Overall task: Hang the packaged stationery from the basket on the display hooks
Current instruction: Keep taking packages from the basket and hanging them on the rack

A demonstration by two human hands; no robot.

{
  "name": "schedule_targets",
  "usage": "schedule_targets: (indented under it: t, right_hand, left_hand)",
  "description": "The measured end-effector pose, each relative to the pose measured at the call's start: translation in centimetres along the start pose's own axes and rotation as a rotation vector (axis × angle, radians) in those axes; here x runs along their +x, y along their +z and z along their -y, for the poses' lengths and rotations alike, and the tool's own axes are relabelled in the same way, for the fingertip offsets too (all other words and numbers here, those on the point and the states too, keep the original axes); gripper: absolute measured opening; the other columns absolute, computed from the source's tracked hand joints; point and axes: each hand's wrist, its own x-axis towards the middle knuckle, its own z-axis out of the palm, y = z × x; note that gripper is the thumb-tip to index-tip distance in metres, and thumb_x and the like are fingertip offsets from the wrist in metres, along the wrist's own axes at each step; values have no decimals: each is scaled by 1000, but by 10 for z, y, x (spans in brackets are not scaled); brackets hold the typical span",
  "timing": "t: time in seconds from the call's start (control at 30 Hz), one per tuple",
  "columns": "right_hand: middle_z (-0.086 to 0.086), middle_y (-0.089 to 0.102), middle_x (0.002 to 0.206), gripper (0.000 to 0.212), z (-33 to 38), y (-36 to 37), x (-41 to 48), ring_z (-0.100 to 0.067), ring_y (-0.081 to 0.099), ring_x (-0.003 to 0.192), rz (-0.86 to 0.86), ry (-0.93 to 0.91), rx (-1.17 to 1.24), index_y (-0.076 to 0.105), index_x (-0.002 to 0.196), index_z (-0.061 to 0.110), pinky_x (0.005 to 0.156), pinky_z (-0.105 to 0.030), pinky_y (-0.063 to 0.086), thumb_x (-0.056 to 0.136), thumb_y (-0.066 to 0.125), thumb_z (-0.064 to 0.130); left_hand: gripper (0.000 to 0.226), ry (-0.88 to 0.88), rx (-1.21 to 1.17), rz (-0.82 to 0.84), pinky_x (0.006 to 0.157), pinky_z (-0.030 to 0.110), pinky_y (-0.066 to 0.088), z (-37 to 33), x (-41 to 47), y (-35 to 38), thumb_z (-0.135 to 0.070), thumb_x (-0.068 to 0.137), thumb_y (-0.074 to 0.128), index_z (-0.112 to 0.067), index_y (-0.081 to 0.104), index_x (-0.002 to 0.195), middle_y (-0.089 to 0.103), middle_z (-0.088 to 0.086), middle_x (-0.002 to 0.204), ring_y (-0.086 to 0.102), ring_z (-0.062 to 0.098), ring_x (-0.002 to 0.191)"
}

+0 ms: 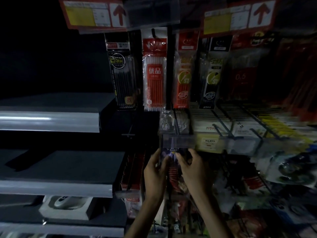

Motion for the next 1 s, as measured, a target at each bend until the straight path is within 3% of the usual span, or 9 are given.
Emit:
schedule_targets:
  t: [0.1, 0.17, 0.3, 0.5, 0.57, 0.67, 0.77, 0.9, 1.0]
  right_hand:
    - [7, 75, 116, 81, 1, -2, 0, -18, 71, 106, -1, -2, -12, 60, 133, 30, 85, -38, 59, 83, 35, 88]
    - [7, 75, 114, 79, 2, -2, 0, -18, 72, 104, -5, -7, -38, 61, 132, 30, 84, -36, 59, 84, 35, 87]
    - [6, 76, 111, 72, 2, -2, 3, -18, 72, 100, -3, 26, -34, 64, 128, 28, 80, -32, 57, 87, 44, 83]
    - [3, 75, 113, 79, -4, -1, 4, -20, 72, 104, 12, 29, 8, 65, 127, 26, 81, -32, 55, 82, 46, 88]
    - [5, 76, 111, 81, -7, -2, 1, -20, 72, 103, -3, 34, 42, 66, 127, 27, 82, -34, 57, 79, 48, 89]
    - [5, 76, 110, 67, -9, -9, -6, -19, 72, 100, -49, 53, 69, 67, 127, 28, 82, -38, 58, 86, 55, 79]
    - [5, 73, 119, 61, -10, -20, -17, -17, 70, 99, -61, 100, 152, 65, 131, 25, 77, -31, 52, 93, 53, 71]
    - [11, 75, 92, 58, -18, -31, -31, -8, 64, 76, -147, 220, 494, 74, 99, 29, 64, -28, 40, 94, 40, 76]
    - [3, 64, 67, 61, -20, -40, -39, -9, 52, 53, -120, 460, 852, 74, 85, 18, 53, -27, 39, 102, 38, 64]
  left_hand:
    - [40, -6, 1, -35, 101, 23, 56, -1, 1, -1, -27, 100, 71, -19, 64, 139, 72, -12, 128, 65, -6, 119]
    - [38, 2, 25, -54, 92, 10, 53, -4, 1, 0, -25, 98, 74, -27, 63, 134, 69, -18, 125, 62, -14, 115]
    - [33, 18, 66, -67, 84, 5, 49, -3, 3, 0, -25, 97, 75, -34, 65, 127, 67, -24, 119, 62, -16, 111]
    - [47, 0, 71, -104, 93, 12, 54, 2, 1, -1, -35, 95, 76, -18, 66, 139, 70, -16, 124, 62, -9, 117]
    - [47, -7, 66, -100, 98, 21, 57, 1, -1, -1, -36, 95, 76, -19, 66, 138, 70, -18, 123, 63, -9, 116]
    - [44, -5, 80, -94, 101, 30, 58, -1, -4, -1, -38, 94, 77, -27, 65, 134, 69, -24, 121, 64, -9, 116]
    - [49, -9, 97, -77, 103, 38, 58, -1, -8, -6, -48, 91, 77, -29, 65, 135, 69, -21, 125, 63, -6, 119]
    - [48, 62, 160, -83, 106, 41, 55, -3, -25, -21, -51, 92, 76, -39, 58, 135, 63, -18, 134, 61, 3, 126]
    - [37, 161, 258, 32, 100, 40, 56, -12, -54, -35, -46, 97, 72, -37, 61, 131, 62, -13, 130, 62, 8, 123]
